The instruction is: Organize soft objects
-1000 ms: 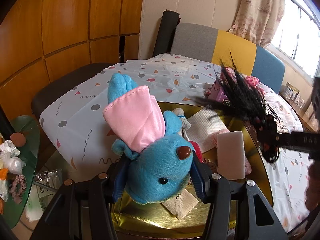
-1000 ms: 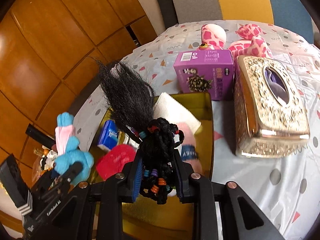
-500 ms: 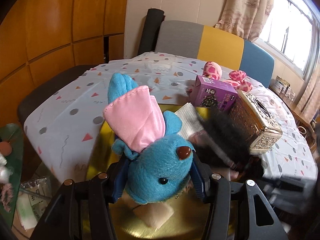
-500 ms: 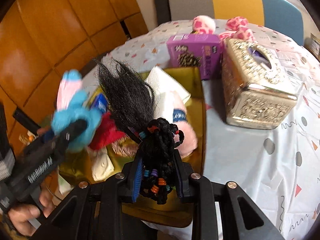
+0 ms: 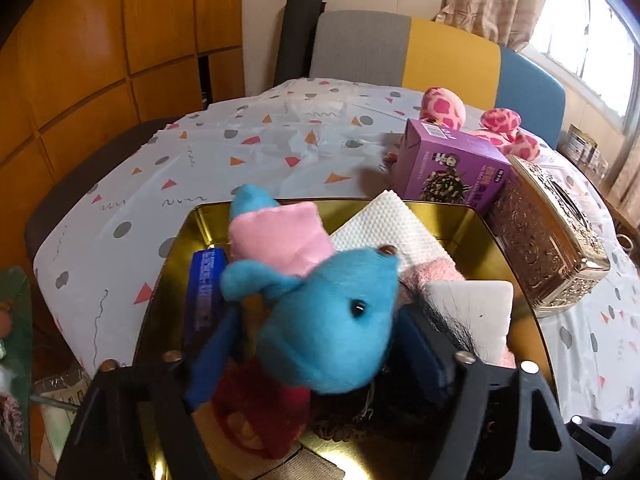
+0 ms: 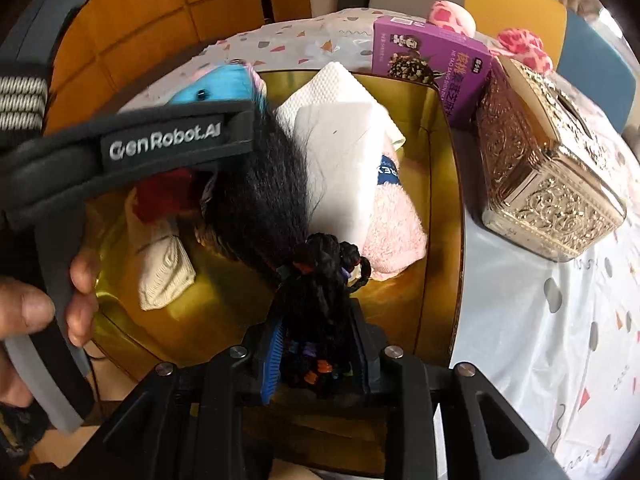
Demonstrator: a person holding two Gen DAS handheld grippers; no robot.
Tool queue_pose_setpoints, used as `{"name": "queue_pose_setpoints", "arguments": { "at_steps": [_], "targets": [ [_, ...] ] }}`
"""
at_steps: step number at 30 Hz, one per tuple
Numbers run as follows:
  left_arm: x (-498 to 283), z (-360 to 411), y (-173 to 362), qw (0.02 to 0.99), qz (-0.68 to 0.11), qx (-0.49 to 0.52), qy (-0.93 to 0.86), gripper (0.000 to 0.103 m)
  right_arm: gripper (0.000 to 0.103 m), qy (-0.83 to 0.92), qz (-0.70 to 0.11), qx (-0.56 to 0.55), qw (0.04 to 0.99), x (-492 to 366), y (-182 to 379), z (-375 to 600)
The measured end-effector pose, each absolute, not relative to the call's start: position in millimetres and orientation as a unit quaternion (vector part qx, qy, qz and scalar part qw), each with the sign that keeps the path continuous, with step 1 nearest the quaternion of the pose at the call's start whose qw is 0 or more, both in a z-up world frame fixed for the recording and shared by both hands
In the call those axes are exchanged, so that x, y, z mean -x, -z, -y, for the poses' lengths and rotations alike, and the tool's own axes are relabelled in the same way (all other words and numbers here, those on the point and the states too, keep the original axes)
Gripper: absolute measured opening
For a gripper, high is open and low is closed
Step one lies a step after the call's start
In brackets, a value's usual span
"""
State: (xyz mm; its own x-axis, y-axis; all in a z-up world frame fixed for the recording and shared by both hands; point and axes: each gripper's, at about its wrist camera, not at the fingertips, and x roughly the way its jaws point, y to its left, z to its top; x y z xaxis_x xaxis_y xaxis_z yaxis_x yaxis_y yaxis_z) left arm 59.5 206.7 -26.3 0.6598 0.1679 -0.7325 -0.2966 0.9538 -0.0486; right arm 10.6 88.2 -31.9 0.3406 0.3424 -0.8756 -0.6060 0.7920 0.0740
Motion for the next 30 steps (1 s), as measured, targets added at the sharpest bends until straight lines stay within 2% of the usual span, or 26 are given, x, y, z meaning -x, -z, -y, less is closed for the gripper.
{"name": "queue_pose_setpoints", "arguments": {
  "at_steps": [6,15,22,24,25,30],
  "targets": [
    [-40.1,-207.3,19.0,0.914,-0.370,0.084,-0.144,0.094,0.034,-0.304,-0.480,0.133,0.812,-6.8,33.1,-87.2],
    [-7.3,-210.9,-2.7,0.921,-0.339,0.096,-0.167,0.099,0.050,-0.310,-0.449,0.101,0.832,0.4,18.3,-69.6],
    [17.3,-203.9,-17.4,0.926,-0.316,0.093,-0.181,0.103,0.053,-0.312,-0.410,0.056,0.855,20.3,-7.9,-49.6],
    [24.9,-200.6,-21.6,0.928,-0.310,0.093,-0.185,0.103,0.065,-0.308,-0.397,0.040,0.864,22.3,-14.3,-44.7],
    [28.5,-198.5,-23.7,0.929,-0.306,0.093,-0.186,0.103,0.066,-0.304,-0.389,0.034,0.869,22.2,-16.3,-42.5],
    [43.2,-187.4,-31.4,0.932,-0.294,0.093,-0.192,0.103,0.066,-0.258,-0.363,0.022,0.895,27.2,-27.9,-26.9]
  ]
}}
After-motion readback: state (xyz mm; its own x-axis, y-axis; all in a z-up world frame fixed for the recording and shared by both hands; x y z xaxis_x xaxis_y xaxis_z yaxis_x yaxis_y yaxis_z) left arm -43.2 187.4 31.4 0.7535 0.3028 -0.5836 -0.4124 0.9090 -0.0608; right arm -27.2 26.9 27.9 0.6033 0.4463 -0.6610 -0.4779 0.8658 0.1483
